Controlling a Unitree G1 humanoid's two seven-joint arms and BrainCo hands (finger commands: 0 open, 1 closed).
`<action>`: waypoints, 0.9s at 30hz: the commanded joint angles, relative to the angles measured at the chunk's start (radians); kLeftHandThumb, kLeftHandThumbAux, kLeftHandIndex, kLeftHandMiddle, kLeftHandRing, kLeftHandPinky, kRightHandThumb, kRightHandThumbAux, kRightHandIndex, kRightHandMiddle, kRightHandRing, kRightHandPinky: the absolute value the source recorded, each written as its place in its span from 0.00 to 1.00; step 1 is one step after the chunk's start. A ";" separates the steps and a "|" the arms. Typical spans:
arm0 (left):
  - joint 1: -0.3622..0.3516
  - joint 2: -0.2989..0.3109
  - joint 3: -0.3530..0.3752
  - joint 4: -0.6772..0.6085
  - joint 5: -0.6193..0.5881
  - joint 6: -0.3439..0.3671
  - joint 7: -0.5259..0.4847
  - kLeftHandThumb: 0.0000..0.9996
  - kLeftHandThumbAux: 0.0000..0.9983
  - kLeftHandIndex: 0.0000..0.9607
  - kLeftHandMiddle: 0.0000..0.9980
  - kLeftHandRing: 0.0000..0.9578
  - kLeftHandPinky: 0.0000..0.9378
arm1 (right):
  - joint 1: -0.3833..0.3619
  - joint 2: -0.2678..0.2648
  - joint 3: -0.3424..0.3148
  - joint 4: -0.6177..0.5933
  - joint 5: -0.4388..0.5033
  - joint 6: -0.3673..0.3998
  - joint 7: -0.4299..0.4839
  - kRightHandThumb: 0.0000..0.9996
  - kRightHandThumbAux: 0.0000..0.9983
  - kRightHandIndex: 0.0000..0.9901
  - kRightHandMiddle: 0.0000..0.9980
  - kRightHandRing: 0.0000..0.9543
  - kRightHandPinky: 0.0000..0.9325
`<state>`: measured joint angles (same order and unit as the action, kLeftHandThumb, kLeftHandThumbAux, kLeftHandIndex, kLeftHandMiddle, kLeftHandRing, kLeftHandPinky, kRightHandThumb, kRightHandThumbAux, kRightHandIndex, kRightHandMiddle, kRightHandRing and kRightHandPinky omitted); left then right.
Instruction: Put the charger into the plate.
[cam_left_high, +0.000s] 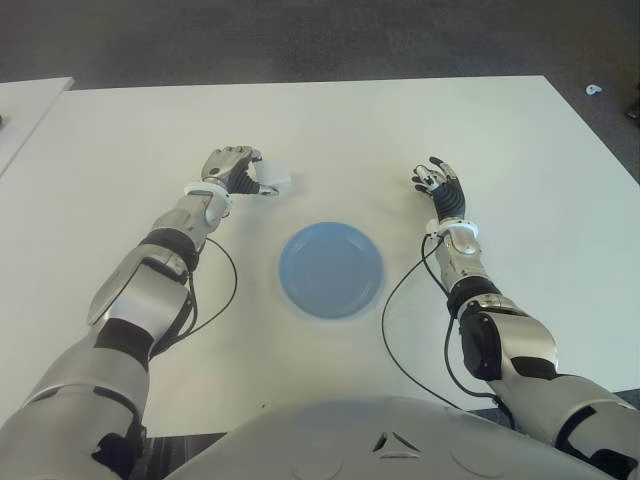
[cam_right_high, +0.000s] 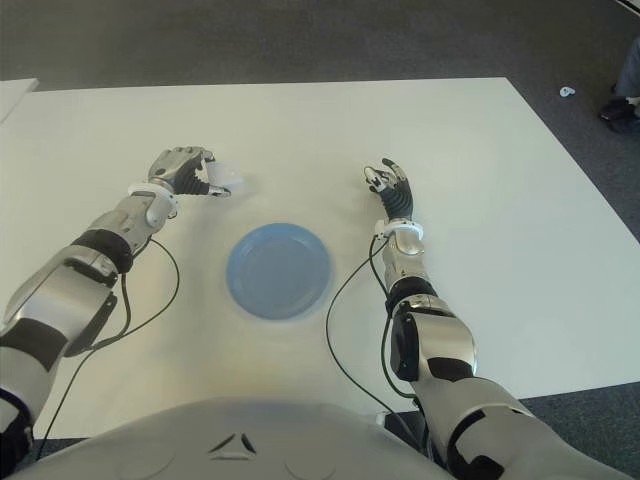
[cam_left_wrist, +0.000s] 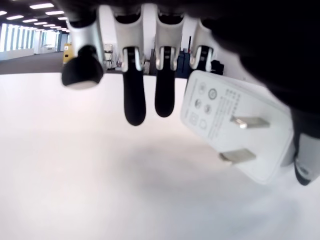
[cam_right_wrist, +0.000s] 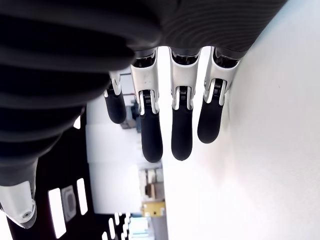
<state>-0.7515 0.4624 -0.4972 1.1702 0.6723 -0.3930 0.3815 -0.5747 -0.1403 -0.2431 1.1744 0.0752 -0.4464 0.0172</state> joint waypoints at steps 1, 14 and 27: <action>0.059 0.037 0.044 -0.099 -0.038 -0.075 0.017 0.75 0.70 0.46 0.85 0.88 0.90 | 0.065 0.021 0.003 0.066 0.002 0.099 0.000 0.00 0.56 0.16 0.37 0.35 0.29; 0.187 0.066 0.125 -0.349 -0.084 -0.133 -0.033 0.75 0.70 0.46 0.86 0.89 0.91 | 0.065 0.026 0.021 0.063 -0.009 0.100 0.004 0.00 0.56 0.16 0.37 0.34 0.28; 0.325 0.082 0.204 -0.619 -0.137 -0.119 -0.165 0.75 0.70 0.46 0.86 0.89 0.91 | 0.068 0.042 0.054 0.059 -0.028 0.093 0.012 0.00 0.59 0.11 0.26 0.26 0.25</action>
<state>-0.4771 0.5373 -0.3095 0.6159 0.5553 -0.5261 0.2601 -0.5788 -0.1336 -0.2055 1.1759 0.0594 -0.4393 0.0207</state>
